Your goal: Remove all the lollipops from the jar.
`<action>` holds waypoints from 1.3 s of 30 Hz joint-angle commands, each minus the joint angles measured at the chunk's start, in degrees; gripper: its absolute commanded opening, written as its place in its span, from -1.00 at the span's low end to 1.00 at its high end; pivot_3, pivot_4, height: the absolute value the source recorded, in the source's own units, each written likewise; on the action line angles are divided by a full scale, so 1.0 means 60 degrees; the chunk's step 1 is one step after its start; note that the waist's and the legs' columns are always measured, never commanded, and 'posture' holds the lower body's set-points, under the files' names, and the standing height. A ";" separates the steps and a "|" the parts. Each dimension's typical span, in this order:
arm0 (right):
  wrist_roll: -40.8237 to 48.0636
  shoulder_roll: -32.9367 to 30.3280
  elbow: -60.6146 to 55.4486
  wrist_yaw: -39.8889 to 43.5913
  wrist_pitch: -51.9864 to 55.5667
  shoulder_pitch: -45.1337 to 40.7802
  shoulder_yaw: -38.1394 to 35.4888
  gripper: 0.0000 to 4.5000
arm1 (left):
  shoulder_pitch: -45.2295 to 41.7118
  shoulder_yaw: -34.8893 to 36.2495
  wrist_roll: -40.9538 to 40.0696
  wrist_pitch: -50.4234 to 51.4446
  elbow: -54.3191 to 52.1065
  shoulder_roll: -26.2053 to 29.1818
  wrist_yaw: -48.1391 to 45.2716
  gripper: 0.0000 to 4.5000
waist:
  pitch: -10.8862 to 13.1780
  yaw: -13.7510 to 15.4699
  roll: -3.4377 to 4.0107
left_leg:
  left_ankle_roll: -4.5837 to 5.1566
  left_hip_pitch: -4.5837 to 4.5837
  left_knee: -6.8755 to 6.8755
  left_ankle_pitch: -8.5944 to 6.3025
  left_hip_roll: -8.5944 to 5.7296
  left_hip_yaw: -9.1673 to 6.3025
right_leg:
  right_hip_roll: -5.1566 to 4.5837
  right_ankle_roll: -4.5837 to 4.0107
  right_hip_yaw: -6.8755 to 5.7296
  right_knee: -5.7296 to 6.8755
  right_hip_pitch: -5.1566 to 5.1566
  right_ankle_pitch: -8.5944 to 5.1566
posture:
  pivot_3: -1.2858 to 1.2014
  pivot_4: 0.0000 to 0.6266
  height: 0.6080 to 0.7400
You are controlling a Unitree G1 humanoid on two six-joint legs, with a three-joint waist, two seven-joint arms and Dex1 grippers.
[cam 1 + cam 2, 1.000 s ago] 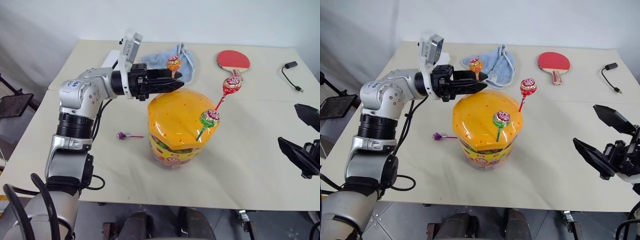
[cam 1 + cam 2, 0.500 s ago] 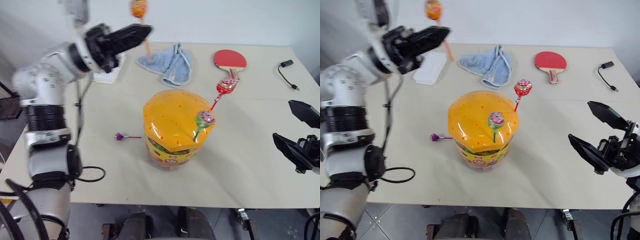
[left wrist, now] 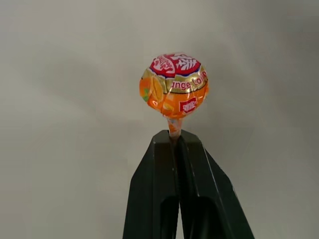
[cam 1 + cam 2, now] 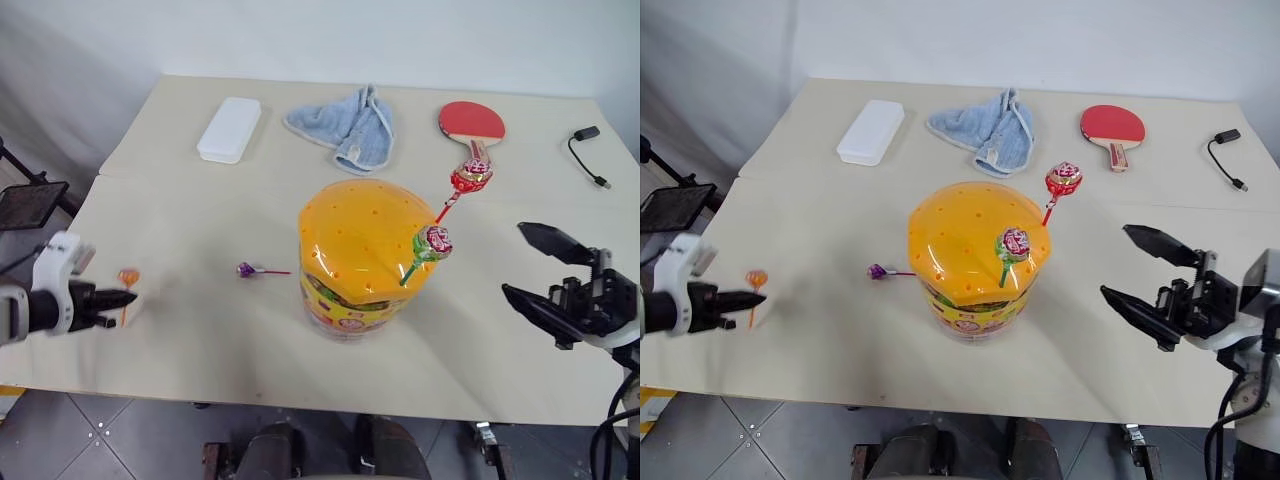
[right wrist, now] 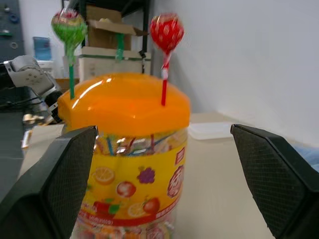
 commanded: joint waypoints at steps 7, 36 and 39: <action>-0.0164 -0.0601 0.0212 0.0334 0.0205 -0.0317 0.0032 1.00 | 0.1231 0.0698 0.0079 -0.0693 -0.0056 -0.0550 0.0276 0.12 | -0.0042 -0.0082 0.0090 | -0.0045 0.0091 -0.0052 -0.0004 0.0013 0.0041 | 0.0004 -0.0052 0.0022 0.0034 0.0010 -0.0030 | 0.03 -0.52 1.00; 0.0818 -0.0384 -0.0056 -0.2567 0.3848 -0.4384 0.2187 1.00 | -0.0588 0.1910 -0.4504 -0.5884 -0.1518 -0.1443 -0.4314 0.98 | -0.0028 -0.0290 0.0052 | -0.0055 0.0085 -0.0050 -0.0019 0.0030 0.0044 | 0.0019 -0.0085 0.0006 0.0063 -0.0006 -0.0048 | 0.03 -0.52 1.00; 0.0716 -0.0274 0.0053 -0.2355 0.3905 -0.4641 0.2449 1.00 | -0.0618 0.1609 -0.4517 -0.5994 -0.1767 -0.1684 -0.4247 0.98 | -0.0028 -0.0291 0.0050 | -0.0049 0.0075 -0.0039 -0.0017 0.0024 0.0049 | 0.0022 -0.0083 0.0002 0.0064 -0.0005 -0.0047 | 0.03 -0.52 1.00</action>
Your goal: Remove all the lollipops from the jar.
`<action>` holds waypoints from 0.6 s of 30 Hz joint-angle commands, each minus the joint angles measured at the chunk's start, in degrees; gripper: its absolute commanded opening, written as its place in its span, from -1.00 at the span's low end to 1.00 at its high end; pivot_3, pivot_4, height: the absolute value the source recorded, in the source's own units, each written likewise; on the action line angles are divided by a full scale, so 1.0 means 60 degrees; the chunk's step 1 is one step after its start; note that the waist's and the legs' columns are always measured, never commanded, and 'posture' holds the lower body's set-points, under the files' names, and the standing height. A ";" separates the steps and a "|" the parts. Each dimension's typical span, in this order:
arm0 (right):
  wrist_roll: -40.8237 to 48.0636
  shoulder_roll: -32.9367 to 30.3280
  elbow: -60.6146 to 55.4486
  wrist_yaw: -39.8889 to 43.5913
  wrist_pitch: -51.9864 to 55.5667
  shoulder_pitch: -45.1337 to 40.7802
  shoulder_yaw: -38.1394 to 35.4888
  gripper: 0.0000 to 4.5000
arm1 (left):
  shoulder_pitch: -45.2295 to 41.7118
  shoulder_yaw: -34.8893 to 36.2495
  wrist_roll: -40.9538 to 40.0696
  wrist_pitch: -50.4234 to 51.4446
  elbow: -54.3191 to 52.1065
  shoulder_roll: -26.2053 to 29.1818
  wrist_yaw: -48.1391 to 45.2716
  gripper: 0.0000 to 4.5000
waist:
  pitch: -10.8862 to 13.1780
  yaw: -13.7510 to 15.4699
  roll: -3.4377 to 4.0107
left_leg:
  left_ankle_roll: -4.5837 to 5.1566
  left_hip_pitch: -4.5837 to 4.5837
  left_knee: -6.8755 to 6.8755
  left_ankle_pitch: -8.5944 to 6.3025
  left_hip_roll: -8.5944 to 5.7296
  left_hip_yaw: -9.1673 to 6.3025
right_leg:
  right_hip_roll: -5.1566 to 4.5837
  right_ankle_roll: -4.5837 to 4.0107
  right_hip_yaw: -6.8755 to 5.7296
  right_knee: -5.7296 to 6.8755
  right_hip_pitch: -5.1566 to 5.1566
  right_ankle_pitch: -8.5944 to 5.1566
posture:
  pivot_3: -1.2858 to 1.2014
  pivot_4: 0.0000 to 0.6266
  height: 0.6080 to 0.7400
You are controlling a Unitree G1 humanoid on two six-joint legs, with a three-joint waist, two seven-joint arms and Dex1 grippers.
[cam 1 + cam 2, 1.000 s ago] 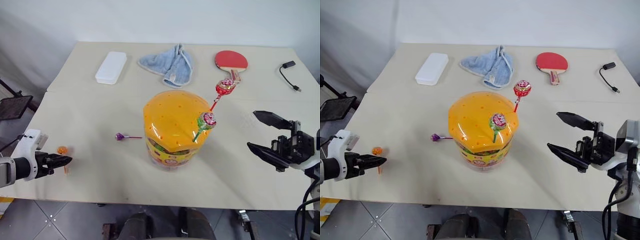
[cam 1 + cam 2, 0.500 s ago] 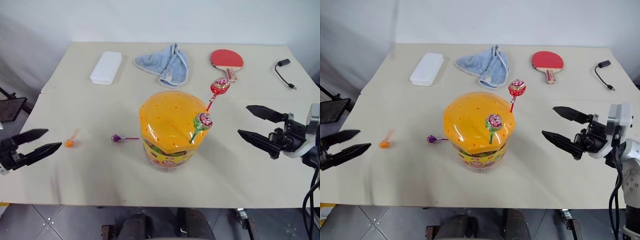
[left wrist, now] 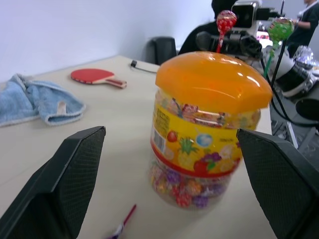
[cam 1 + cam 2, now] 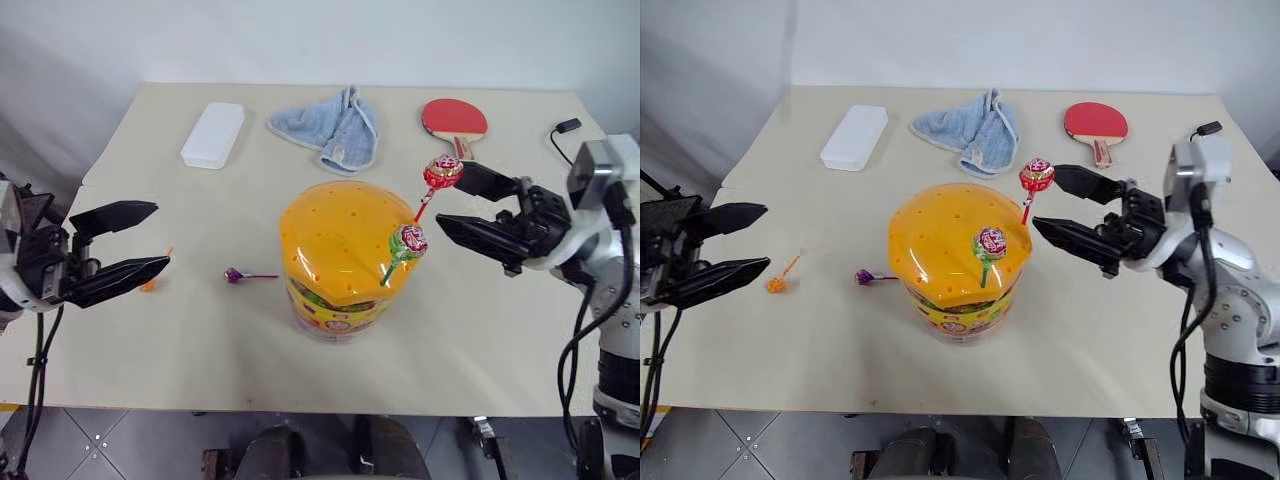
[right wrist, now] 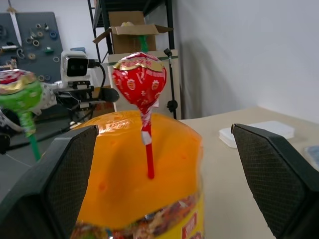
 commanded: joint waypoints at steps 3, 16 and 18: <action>0.0202 0.0102 -0.0147 0.0365 0.0271 -0.0367 0.0260 0.77 | -0.0042 -0.0146 -0.0383 -0.0255 -0.0617 -0.0339 0.0228 1.00 | 0.0000 0.0016 -0.0001 | 0.0003 -0.0016 0.0007 0.0000 0.0000 -0.0007 | 0.0006 0.0003 -0.0010 -0.0006 -0.0003 0.0002 | 0.03 -0.52 1.00; 0.0685 -0.0064 0.0742 0.0753 0.0476 -0.1255 -0.0563 -0.97 | -0.0095 -0.0776 -0.0569 -0.0291 -0.1013 -0.0639 0.0361 1.00 | 0.0002 0.0039 -0.0002 | 0.0009 -0.0020 0.0015 0.0003 -0.0004 -0.0007 | 0.0008 0.0017 -0.0011 -0.0014 0.0003 0.0009 | 0.03 -0.52 1.00; 0.0889 -0.0225 0.1078 0.0423 0.0596 -0.1660 -0.0974 -0.97 | -0.0214 -0.0943 -0.0526 -0.0325 -0.1004 -0.0708 0.0370 1.00 | 0.0002 0.0025 -0.0002 | 0.0011 -0.0025 0.0016 0.0004 -0.0004 -0.0007 | 0.0009 0.0019 -0.0010 -0.0015 0.0000 0.0010 | 0.03 -0.52 1.00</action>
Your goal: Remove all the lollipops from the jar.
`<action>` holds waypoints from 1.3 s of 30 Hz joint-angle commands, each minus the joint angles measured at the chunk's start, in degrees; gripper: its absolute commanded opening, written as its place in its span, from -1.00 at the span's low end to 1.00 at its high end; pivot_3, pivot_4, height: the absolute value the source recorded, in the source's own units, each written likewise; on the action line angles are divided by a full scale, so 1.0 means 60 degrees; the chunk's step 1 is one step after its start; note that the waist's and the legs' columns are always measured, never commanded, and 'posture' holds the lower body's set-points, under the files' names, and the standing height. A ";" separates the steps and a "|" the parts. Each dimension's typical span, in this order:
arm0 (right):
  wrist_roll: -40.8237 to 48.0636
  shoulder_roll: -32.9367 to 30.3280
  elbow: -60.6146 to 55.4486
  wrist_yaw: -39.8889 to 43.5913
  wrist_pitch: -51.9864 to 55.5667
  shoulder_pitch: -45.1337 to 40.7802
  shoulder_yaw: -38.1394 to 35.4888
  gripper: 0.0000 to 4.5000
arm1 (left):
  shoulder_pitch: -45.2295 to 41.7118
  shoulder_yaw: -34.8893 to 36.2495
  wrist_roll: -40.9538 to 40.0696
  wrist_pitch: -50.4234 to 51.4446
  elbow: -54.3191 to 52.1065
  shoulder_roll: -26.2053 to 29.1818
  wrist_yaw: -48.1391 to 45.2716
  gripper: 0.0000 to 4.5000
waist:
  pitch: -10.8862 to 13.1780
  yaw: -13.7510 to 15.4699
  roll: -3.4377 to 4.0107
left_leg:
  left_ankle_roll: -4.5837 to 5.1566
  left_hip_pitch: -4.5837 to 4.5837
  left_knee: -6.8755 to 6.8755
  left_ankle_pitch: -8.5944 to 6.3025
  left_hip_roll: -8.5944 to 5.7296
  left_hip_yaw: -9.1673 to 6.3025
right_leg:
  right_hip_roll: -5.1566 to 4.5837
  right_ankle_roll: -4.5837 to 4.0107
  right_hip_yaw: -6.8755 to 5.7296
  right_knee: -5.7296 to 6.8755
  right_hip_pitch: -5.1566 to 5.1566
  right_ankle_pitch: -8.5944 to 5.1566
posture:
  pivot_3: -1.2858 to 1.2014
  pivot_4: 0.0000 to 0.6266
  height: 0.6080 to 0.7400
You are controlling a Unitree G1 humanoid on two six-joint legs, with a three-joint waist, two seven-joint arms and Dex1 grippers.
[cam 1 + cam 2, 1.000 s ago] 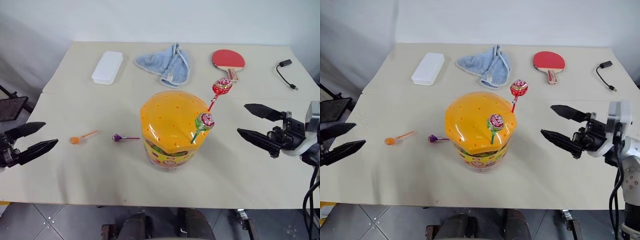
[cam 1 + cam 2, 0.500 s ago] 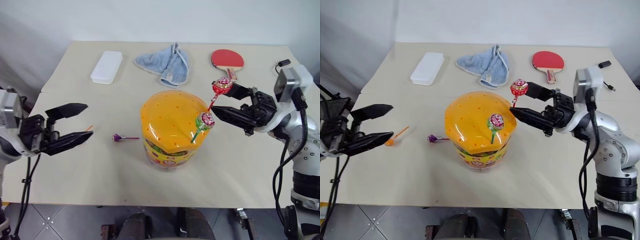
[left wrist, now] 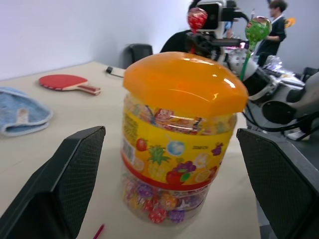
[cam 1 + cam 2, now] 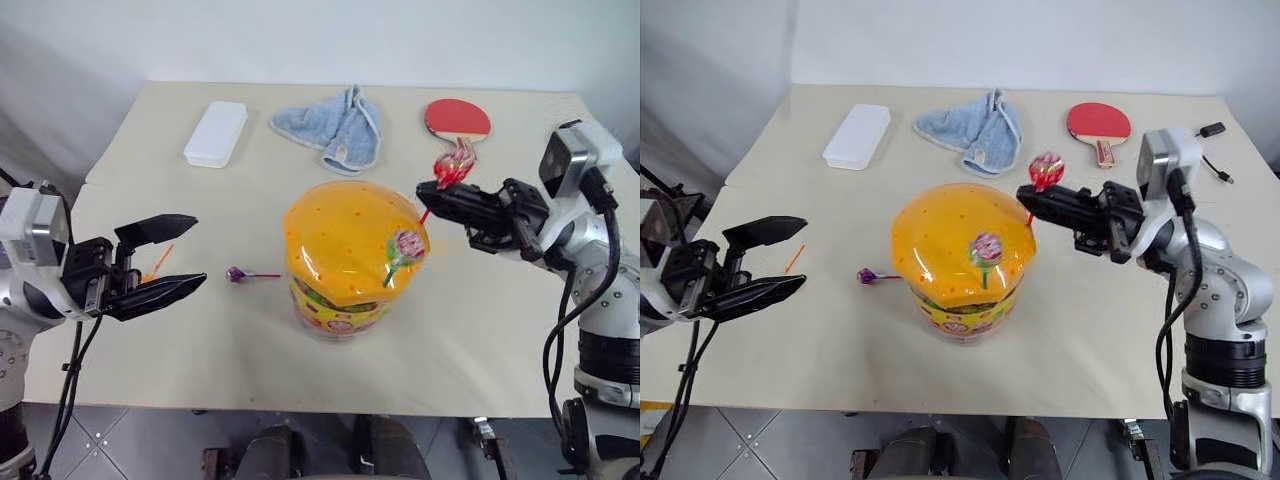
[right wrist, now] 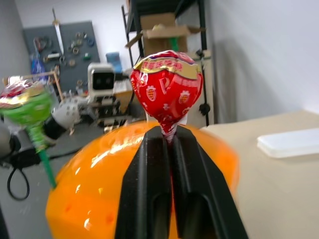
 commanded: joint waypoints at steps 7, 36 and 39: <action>-0.0983 -0.2897 0.2323 -0.0973 0.0993 -0.0225 -0.1482 -0.97 | -0.0540 -0.0769 0.0118 -0.0484 -0.0041 -0.0086 -0.0124 1.00 | -0.0001 0.0015 -0.0002 | 0.0003 -0.0028 0.0003 0.0000 -0.0001 -0.0017 | -0.0001 0.0000 -0.0026 -0.0020 -0.0003 0.0000 | 0.03 -0.52 1.00; -0.4366 -0.3508 0.3084 -0.0176 -0.1955 0.4242 -0.2363 0.48 | -0.0992 -0.0877 0.0294 -0.0520 0.0787 0.0587 -0.0429 1.00 | 0.0007 0.0030 0.0023 | 0.0015 -0.0060 0.0020 0.0030 -0.0007 -0.0008 | 0.0056 0.0051 -0.0058 -0.0059 0.0002 0.0028 | 0.03 -0.52 1.00; -0.3124 -0.3433 0.2531 0.0831 -0.1466 0.4184 -0.3167 0.48 | -0.0979 -0.0785 -0.0086 -0.0129 0.0928 0.0655 -0.0500 1.00 | 0.0007 0.0035 0.0022 | 0.0015 -0.0055 0.0019 0.0030 -0.0001 -0.0009 | 0.0064 0.0053 -0.0059 -0.0059 0.0006 0.0029 | 0.03 -0.52 1.00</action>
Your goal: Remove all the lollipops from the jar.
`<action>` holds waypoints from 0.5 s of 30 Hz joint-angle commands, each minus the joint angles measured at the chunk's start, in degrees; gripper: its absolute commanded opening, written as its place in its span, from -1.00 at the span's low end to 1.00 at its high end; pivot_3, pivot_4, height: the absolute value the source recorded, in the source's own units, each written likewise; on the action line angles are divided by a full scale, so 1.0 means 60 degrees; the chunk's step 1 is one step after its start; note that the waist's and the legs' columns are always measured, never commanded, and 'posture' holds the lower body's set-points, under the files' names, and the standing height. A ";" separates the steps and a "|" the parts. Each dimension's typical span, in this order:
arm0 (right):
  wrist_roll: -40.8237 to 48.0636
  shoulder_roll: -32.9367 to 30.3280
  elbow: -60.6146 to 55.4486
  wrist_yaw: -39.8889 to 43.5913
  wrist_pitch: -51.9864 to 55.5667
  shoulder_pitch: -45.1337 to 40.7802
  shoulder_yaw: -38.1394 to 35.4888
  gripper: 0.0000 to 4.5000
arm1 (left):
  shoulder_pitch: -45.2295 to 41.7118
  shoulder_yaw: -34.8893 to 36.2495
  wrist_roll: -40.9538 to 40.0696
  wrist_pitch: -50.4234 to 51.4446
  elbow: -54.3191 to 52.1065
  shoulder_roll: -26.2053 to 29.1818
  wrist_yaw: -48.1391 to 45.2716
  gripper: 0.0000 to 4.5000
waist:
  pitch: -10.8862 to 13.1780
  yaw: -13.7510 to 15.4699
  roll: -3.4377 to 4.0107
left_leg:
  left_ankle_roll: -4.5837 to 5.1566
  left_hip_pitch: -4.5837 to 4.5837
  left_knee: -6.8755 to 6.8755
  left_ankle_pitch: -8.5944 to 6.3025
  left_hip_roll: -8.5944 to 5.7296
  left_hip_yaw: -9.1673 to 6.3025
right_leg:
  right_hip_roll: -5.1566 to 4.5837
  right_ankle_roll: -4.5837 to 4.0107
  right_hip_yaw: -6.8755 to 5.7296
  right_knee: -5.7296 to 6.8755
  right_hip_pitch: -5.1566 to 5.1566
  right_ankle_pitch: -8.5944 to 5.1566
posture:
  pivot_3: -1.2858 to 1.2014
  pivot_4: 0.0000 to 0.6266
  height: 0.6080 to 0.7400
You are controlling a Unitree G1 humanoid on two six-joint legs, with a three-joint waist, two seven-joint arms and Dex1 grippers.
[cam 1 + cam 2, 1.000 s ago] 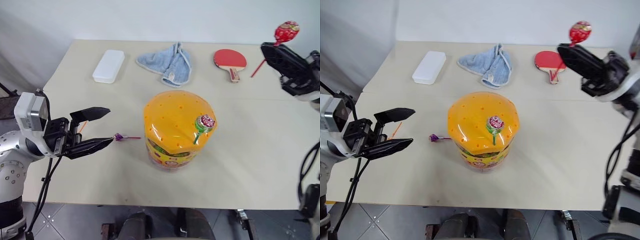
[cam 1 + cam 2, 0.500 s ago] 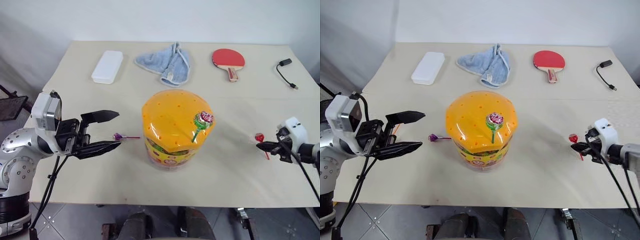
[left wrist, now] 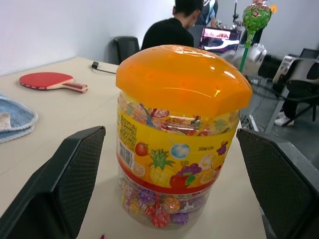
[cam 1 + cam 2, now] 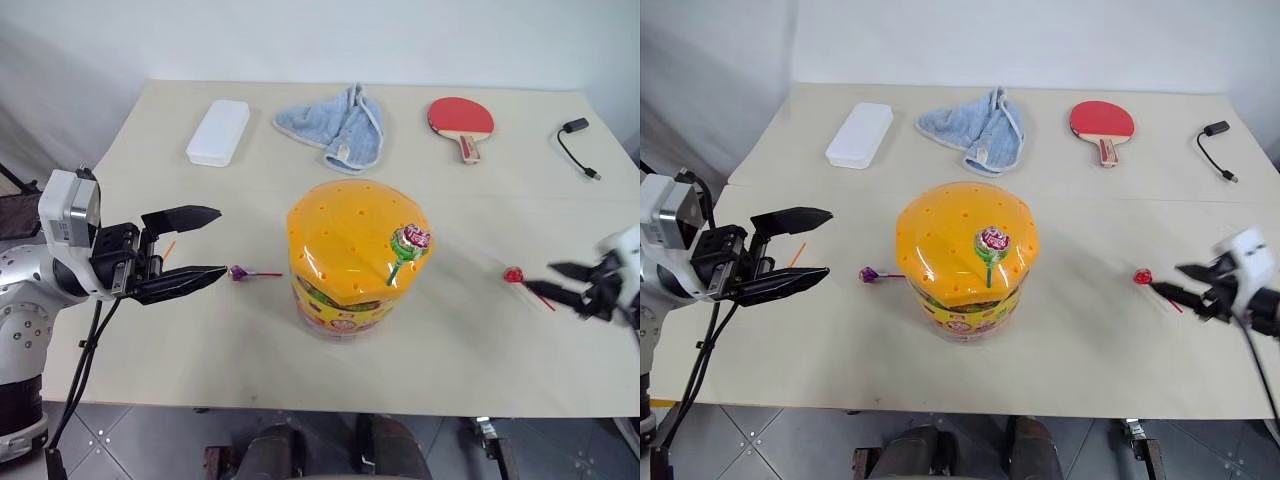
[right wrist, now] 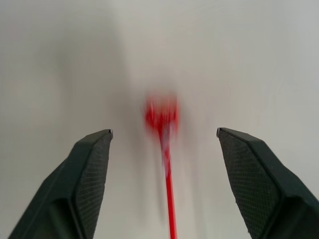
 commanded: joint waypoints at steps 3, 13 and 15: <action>0.2490 0.0204 -0.2504 0.1556 0.0796 -0.0018 -0.0958 0.48 | -0.0040 0.0372 -0.0495 0.0315 0.0355 0.0181 -0.0402 1.00 | 0.0000 -0.0001 -0.0001 | 0.0000 0.0000 0.0000 0.0000 0.0004 -0.0009 | -0.0002 0.0000 0.0027 0.0002 0.0000 0.0000 | 0.03 -0.52 1.00; 0.4286 0.2325 -0.7485 -0.0231 0.0767 -0.0498 0.0496 0.48 | -0.0592 -0.0460 -0.0157 0.0241 0.0654 0.0106 -0.1217 1.00 | -0.0002 0.0121 -0.0008 | -0.0004 -0.0003 0.0001 -0.0003 -0.0014 -0.0016 | -0.0021 0.0002 0.0029 0.0004 -0.0003 0.0001 | 0.03 -0.52 1.00; 0.4131 0.2453 -0.7680 -0.0278 0.0601 -0.0667 0.0889 0.48 | -0.0741 -0.0561 -0.0166 0.0219 0.0623 0.0038 -0.1274 1.00 | -0.0002 0.0169 -0.0011 | -0.0001 -0.0004 0.0002 -0.0003 -0.0017 -0.0013 | -0.0020 0.0006 0.0028 0.0000 -0.0003 0.0004 | 0.03 -0.52 1.00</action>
